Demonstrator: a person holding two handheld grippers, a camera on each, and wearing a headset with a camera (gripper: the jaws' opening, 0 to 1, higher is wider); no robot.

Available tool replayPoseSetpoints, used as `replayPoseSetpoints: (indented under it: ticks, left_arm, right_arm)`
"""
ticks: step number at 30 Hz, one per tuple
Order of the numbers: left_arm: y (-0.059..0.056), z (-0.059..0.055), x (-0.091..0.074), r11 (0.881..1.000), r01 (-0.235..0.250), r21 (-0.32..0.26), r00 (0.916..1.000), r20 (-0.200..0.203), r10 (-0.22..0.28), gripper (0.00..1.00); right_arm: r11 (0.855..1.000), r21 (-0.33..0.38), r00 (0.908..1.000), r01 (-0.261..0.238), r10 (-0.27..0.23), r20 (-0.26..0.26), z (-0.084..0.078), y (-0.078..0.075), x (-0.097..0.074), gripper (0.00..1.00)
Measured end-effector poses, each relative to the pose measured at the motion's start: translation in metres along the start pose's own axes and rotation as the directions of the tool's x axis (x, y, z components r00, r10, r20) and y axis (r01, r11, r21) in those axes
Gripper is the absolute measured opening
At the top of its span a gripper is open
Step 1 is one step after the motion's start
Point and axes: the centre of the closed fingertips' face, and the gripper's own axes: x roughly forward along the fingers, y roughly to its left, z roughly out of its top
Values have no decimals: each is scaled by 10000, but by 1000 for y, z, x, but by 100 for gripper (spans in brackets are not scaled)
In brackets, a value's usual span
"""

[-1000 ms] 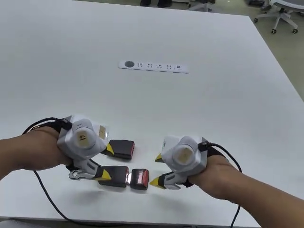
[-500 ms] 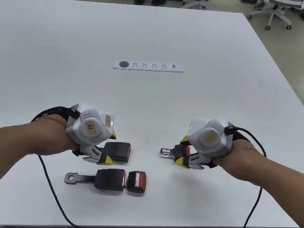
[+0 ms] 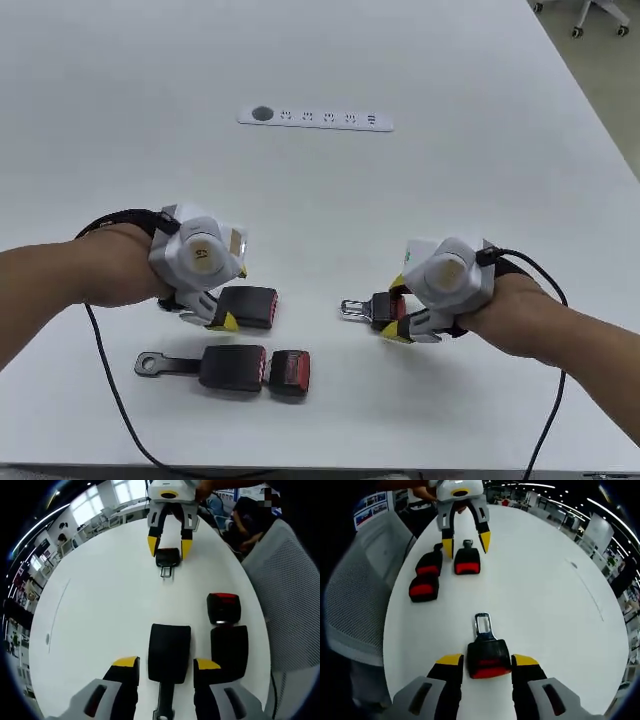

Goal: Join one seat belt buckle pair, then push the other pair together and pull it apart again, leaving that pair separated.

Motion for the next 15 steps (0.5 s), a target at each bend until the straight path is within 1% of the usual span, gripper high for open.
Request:
replayPoseSetpoints:
  ticks: [2, 3, 4, 7, 9, 15]
  left_arm:
    - [0, -3, 4, 10000, 44, -31, 10000, -16, -44, 42]
    - [-1, -2, 1, 10000, 41, -13, 10000, -6, -41, 42]
    - [0, -2, 1, 10000, 44, -21, 10000, 0, -44, 40]
    - [0, -5, 3, 9999, 72, -81, 10000, -26, -73, 35]
    - [0, -3, 2, 9997, 68, -231, 9999, 81, -66, 35]
    - [0, -3, 2, 9986, 57, -520, 9995, 321, -40, 33]
  right_arm:
    - [9999, -55, 10000, -87, 87, -31, 0, -1, 2, 35]
    - [9998, -67, 9999, -165, 164, -28, -1, -1, 3, 34]
    - [9996, 91, 9995, -262, 261, 165, 2, -1, 3, 33]
    - [9991, 154, 9990, -397, 394, 192, -2, -3, 5, 33]
    - [9985, 127, 9983, -532, 529, 261, 1, -1, 2, 33]
    - [9960, 223, 9957, -864, 856, 343, -1, -2, 7, 33]
